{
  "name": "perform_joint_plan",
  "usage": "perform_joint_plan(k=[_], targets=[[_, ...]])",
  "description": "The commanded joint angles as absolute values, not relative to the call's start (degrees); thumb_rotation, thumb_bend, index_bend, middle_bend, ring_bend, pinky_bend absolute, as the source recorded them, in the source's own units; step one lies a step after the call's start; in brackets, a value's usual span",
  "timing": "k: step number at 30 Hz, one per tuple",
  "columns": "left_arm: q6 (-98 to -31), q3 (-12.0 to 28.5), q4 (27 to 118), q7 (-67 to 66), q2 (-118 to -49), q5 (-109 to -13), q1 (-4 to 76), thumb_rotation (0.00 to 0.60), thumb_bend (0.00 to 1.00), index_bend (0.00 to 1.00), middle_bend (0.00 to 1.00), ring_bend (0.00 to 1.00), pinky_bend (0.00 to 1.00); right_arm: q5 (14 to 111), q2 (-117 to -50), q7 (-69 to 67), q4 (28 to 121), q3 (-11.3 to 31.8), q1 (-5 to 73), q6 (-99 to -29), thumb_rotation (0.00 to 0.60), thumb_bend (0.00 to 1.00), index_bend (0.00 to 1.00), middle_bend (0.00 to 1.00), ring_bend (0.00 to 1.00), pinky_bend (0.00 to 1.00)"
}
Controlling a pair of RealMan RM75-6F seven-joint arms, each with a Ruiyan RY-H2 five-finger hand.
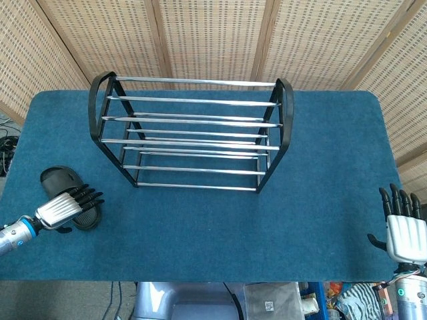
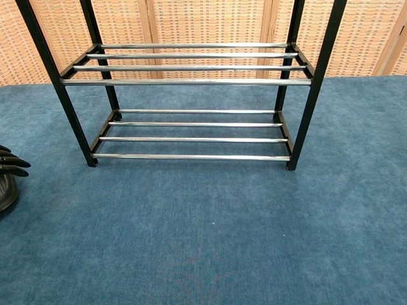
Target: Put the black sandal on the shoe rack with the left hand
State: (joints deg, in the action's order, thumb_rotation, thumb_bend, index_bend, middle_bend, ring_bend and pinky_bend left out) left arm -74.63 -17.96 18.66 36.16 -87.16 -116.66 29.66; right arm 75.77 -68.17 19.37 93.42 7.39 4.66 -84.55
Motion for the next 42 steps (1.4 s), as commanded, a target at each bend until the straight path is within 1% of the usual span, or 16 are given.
perform_joint_plan(k=[1,4,7,10,12,13,14,16,18,25,26,28,30,33,36,42], targets=[[-74.0,-18.3,18.1,36.6,-87.7,-116.0,30.1,0.6,0.17,0.0,0.0,0.0,0.0,75.7,-68.1,19.2,93.4,7.5,4.6,-84.6,0.6,0.0,0.0,0.0,0.0,0.0],[-73.3,-18.7,17.9,37.4,-88.0,-115.4,30.4,0.6,0.17,0.0,0.0,0.0,0.0,75.4,-67.9,18.9,93.4,7.6,4.6,-84.5,0.6,0.0,0.0,0.0,0.0,0.0],[-72.2,-19.3,17.7,37.6,-88.2,-115.3,30.6,0.6,0.17,0.06,0.03,0.01,0.02,75.1,-67.9,18.8,93.4,7.6,4.7,-84.3,0.6,0.0,0.0,0.0,0.0,0.0],[-71.2,-19.6,17.9,38.3,-88.4,-114.7,30.8,0.6,0.17,0.21,0.17,0.1,0.14,74.7,-67.8,18.7,93.4,7.6,4.8,-83.9,0.6,0.0,0.0,0.0,0.0,0.0],[-70.8,-19.8,18.0,38.9,-88.4,-114.4,30.9,0.6,0.17,0.36,0.27,0.19,0.23,74.6,-67.8,19.0,93.4,7.6,4.8,-83.9,0.6,0.0,0.0,0.0,0.0,0.0],[-70.9,-19.8,18.1,39.0,-88.3,-114.3,30.9,0.6,0.17,0.41,0.3,0.22,0.25,74.6,-67.9,19.0,93.4,7.6,4.8,-83.9,0.6,0.0,0.0,0.0,0.0,0.0],[-71.0,-19.8,18.3,39.2,-88.3,-114.0,30.8,0.6,0.17,0.47,0.37,0.28,0.29,74.6,-67.9,19.0,93.4,7.6,4.8,-84.0,0.6,0.0,0.0,0.0,0.0,0.0],[-72.4,-19.4,18.7,39.3,-88.2,-113.5,30.7,0.6,0.17,0.56,0.45,0.35,0.35,74.6,-67.9,19.0,93.5,7.6,4.8,-84.0,0.6,0.0,0.0,0.0,0.0,0.0],[-73.9,-18.9,18.9,38.9,-88.1,-112.9,30.4,0.6,0.17,0.62,0.49,0.39,0.4,74.6,-67.8,18.9,93.6,7.6,4.8,-84.1,0.6,0.0,0.0,0.0,0.0,0.0],[-78.9,-18.6,20.0,37.0,-86.8,-112.3,29.4,0.6,0.17,0.63,0.51,0.4,0.41,74.6,-67.3,18.2,93.9,7.5,4.6,-84.2,0.6,0.0,0.0,0.0,0.0,0.0],[-80.2,-18.6,20.2,36.1,-86.6,-112.3,29.1,0.6,0.17,0.63,0.51,0.4,0.41,74.7,-67.3,18.2,94.0,7.5,4.6,-84.2,0.6,0.0,0.0,0.0,0.0,0.0],[-85.1,-18.7,21.0,32.1,-85.6,-112.9,28.2,0.6,0.17,0.63,0.51,0.4,0.41,74.7,-67.1,17.9,94.2,7.4,4.5,-84.2,0.6,0.0,0.0,0.0,0.0,0.0],[-88.0,-19.0,22.0,29.7,-84.8,-113.5,27.4,0.6,0.17,0.63,0.51,0.4,0.41,74.8,-66.9,17.8,94.4,7.4,4.5,-84.1,0.6,0.0,0.0,0.0,0.0,0.0],[-93.4,-20.1,24.9,22.8,-82.6,-115.2,25.9,0.6,0.17,0.63,0.51,0.4,0.41,75.0,-66.6,17.4,94.8,7.2,4.5,-83.9,0.6,0.0,0.0,0.0,0.0,0.0],[-95.6,-20.8,28.0,17.1,-80.7,-116.5,25.3,0.6,0.17,0.63,0.51,0.4,0.41,75.1,-66.3,17.0,95.0,7.0,4.4,-83.8,0.6,0.0,0.0,0.0,0.0,0.0],[-100.6,-22.7,37.7,3.6,-76.4,-121.3,24.9,0.6,0.17,0.64,0.51,0.4,0.41,75.2,-65.6,16.0,95.6,6.8,4.4,-83.4,0.6,0.0,0.0,0.0,0.0,0.0]])
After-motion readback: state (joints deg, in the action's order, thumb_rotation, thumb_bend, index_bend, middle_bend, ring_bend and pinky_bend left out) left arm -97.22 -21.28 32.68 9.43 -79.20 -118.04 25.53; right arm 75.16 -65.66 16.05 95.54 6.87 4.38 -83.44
